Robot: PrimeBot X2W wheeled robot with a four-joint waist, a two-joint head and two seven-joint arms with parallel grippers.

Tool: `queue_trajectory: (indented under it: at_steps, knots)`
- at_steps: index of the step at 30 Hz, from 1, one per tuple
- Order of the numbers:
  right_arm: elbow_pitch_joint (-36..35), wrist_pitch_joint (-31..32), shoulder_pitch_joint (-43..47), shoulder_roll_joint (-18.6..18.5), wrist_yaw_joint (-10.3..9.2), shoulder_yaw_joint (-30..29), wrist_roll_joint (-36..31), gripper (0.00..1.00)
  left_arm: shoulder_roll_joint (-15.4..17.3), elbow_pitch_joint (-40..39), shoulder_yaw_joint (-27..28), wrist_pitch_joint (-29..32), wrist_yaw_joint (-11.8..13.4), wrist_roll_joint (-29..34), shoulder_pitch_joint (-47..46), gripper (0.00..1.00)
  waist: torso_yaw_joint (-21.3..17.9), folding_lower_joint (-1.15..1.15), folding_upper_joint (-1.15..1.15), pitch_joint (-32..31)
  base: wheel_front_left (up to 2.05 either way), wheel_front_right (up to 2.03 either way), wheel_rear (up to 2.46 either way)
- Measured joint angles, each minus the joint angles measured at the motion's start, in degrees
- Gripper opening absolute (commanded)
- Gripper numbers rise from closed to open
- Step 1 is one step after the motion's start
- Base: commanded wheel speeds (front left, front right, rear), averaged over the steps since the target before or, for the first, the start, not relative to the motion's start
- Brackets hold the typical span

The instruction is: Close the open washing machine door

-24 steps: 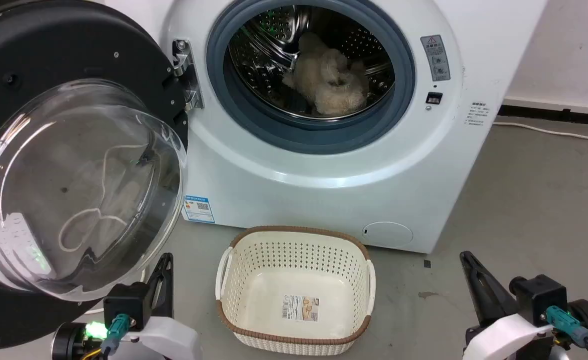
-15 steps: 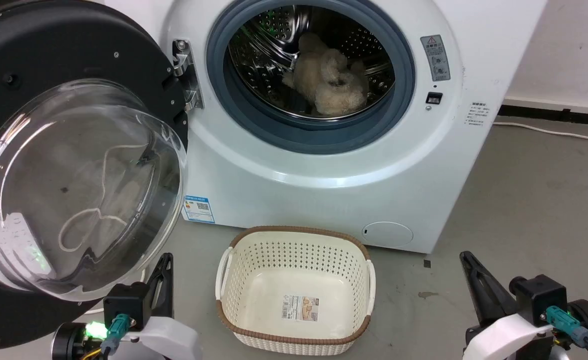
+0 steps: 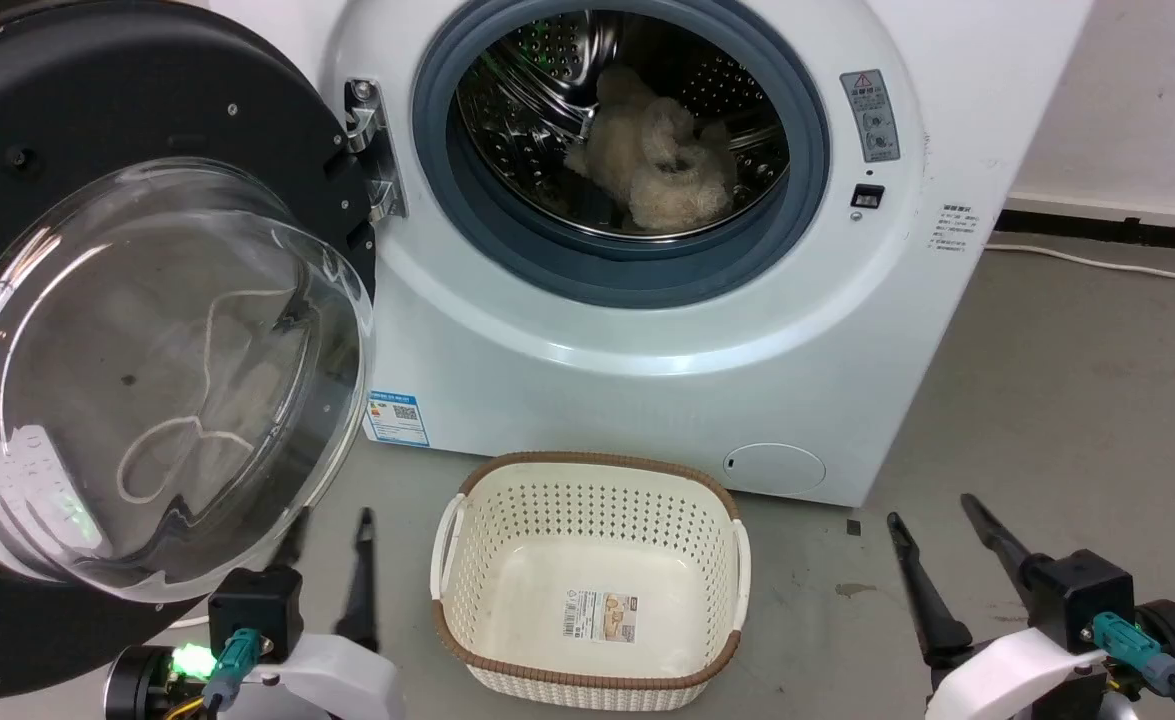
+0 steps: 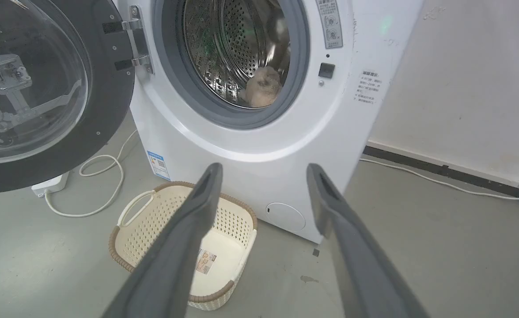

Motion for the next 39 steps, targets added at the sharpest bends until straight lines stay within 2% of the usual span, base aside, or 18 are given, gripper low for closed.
queue_trajectory:
  at_steps: [17, 32, 39]
  knots:
    - [0.21, -1.98, 0.39, -0.04, 0.00, -0.57, 1.36, 1.00, 0.00, 0.05, -0.86, -2.09, -0.04, -0.02, 0.01, 1.00, 1.71, 0.00, 0.00, -0.29, 0.00, 0.00, 0.00]
    - [1.29, -3.71, 1.01, -0.20, 0.00, 0.73, 2.35, 1.00, 0.12, 0.43, -1.80, -3.66, -0.59, -0.02, 0.01, 1.00, 7.34, 0.00, 0.00, -1.14, 0.00, 0.00, 0.00]
    - [2.29, -4.65, 0.91, -1.09, 0.00, 3.57, 3.92, 1.00, 0.16, -0.10, -1.70, -4.64, -0.48, -0.03, 0.11, 1.00, 9.59, 0.00, 0.00, -0.84, 0.00, 0.00, 0.00]
